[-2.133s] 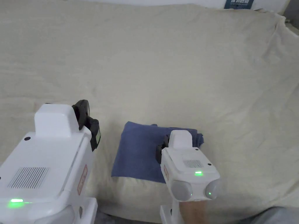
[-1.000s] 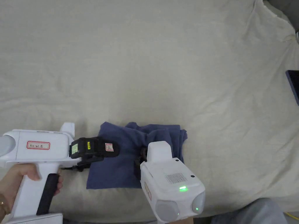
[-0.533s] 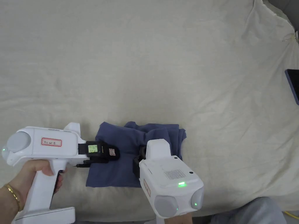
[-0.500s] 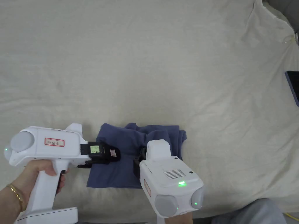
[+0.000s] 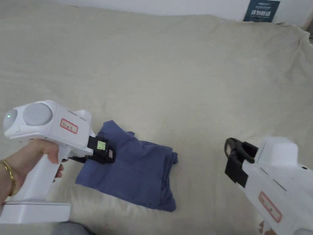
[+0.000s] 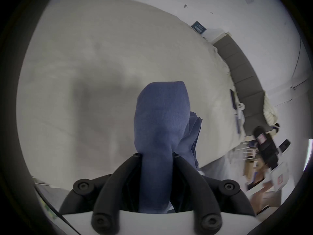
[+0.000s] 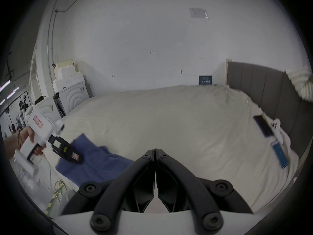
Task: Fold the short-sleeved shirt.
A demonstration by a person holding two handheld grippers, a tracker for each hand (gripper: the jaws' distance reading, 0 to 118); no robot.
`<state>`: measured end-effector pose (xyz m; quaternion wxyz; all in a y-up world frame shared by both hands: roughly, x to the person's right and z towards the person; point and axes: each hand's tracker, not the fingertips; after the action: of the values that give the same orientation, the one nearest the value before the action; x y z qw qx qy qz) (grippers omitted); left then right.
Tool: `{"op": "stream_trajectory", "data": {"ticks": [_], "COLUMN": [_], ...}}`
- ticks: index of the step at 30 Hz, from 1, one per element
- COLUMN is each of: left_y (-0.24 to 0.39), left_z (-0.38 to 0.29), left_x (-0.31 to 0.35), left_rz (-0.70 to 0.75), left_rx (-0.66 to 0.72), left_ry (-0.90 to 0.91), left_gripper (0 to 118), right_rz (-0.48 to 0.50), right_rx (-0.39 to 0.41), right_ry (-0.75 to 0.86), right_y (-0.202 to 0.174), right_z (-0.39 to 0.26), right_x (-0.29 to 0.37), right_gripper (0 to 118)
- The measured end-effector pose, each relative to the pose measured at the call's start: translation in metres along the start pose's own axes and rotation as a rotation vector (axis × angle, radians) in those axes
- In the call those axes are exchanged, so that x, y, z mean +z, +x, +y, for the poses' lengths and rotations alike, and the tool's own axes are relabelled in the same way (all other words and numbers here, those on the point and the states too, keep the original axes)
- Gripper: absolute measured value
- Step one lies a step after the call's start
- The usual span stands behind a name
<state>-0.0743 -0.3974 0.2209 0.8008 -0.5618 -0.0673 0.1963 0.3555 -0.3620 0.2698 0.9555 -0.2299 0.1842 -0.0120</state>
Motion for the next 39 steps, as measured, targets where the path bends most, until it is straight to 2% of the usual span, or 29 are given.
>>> {"op": "stream_trajectory", "data": {"ticks": [6, 10, 13, 16, 19, 20, 21, 22, 23, 24, 26, 27, 33, 37, 39], "left_y": [-0.108, -0.18, -0.226, -0.264, -0.29, -0.29, -0.294, -0.296, -0.294, -0.287, -0.274, -0.264, -0.156, -0.073, -0.03], "left_z": [0.016, 0.029, 0.038, 0.047, 0.052, 0.049, 0.048, 0.047, 0.045, 0.043, 0.041, 0.041, 0.031, 0.018, 0.011], "left_x": [0.068, 0.094, 0.102, 0.099, 0.096, 0.097, 0.096, 0.097, 0.099, 0.104, 0.113, 0.121, 0.172, 0.186, 0.184], "left_rz": [0.311, 0.572, 0.738, 0.973, 1.083, 1.102, 1.126, 1.16, 1.213, 1.257, 1.286, 1.295, 1.204, 1.017, 0.894], "left_rx": [0.086, 0.114, 0.146, 0.126, 0.098, 0.1, 0.091, 0.08, 0.063, 0.024, -0.04, -0.059, -0.176, -0.172, -0.175], "left_ry": [0.055, 0.068, 0.073, 0.071, 0.075, 0.075, 0.086, 0.097, 0.119, 0.157, 0.232, 0.278, 0.737, 0.99, 1.076], "left_gripper": [16, 16, 16, 17, 18, 22, 31, 47, 72, 86, 110, 114, 115, 114, 110], "right_rz": [-0.046, -0.121, -0.135, -0.164, -0.192, -0.198, -0.207, -0.205, -0.207, -0.211, -0.212, -0.208, -0.17, -0.176, -0.177], "right_rx": [0.073, 0.112, 0.075, 0.052, 0.039, 0.033, 0.026, 0.023, 0.022, 0.027, 0.043, 0.047, 0.044, 0.119, 0.12], "right_ry": [0.037, 0.011, -0.018, -0.032, -0.033, -0.036, -0.041, -0.045, -0.049, -0.054, -0.055, -0.052, 0.016, 0.109, 0.16], "right_y": [0.005, 0.005, 0.006, 0.003, 0.0, -0.001, -0.001, -0.001, -0.001, -0.001, -0.001, -0.001, 0.013, 0.027, 0.036], "right_z": [0.025, 0.035, 0.041, 0.047, 0.051, 0.052, 0.052, 0.052, 0.052, 0.052, 0.053, 0.053, 0.066, 0.082, 0.09], "right_x": [0.015, 0.016, 0.011, 0.005, 0.001, 0.0, -0.001, -0.002, -0.002, -0.003, -0.002, -0.001, 0.016, 0.033, 0.042], "right_gripper": [0, 0, 0, 0, 0, 0, 0, 0, 0, 0, 0, 0, 0, 0, 0]}}
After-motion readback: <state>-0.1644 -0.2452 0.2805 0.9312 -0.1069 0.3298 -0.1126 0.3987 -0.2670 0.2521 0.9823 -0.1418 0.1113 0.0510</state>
